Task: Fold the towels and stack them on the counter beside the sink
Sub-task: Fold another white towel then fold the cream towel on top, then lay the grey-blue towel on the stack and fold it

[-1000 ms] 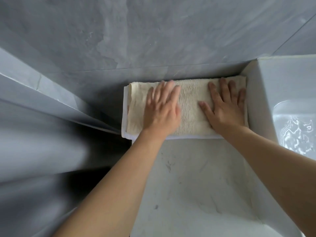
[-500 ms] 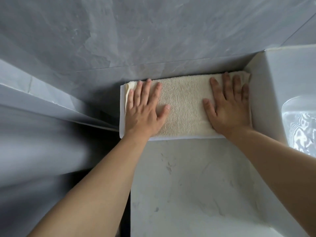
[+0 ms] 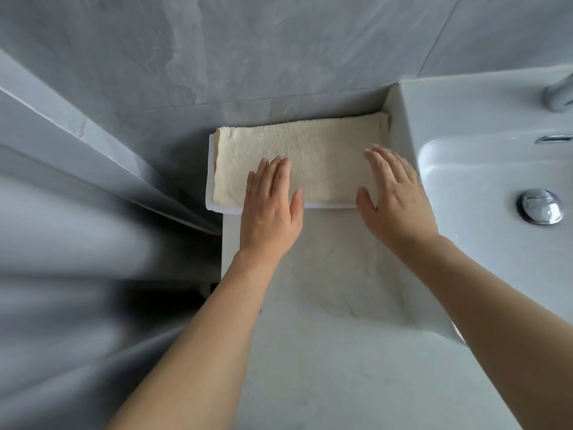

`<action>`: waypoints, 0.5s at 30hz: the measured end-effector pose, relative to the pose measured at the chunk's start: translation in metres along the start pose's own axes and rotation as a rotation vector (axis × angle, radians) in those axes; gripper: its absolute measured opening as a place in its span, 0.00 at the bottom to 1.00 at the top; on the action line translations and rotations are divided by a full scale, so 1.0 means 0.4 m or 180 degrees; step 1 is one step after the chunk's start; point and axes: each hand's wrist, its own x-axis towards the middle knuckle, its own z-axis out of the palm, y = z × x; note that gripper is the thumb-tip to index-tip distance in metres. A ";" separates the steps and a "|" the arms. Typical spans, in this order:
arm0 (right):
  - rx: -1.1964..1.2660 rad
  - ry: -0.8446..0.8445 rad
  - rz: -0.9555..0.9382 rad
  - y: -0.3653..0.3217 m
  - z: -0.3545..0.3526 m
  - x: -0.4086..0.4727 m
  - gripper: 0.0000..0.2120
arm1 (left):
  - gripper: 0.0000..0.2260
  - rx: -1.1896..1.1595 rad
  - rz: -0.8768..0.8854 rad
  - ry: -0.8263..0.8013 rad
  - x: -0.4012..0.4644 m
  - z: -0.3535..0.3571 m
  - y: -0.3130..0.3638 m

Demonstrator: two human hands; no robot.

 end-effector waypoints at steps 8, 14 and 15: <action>0.0027 0.0100 0.0041 0.163 -0.163 -0.162 0.26 | 0.22 -0.0258 0.0360 0.0163 -0.049 0.014 0.297; 0.0146 0.0163 0.0143 0.376 -0.307 -0.279 0.25 | 0.21 -0.0367 0.0341 0.0217 -0.106 0.107 0.558; 0.0134 0.0147 0.0157 0.418 -0.336 -0.297 0.25 | 0.21 -0.0389 0.0331 0.0249 -0.116 0.123 0.608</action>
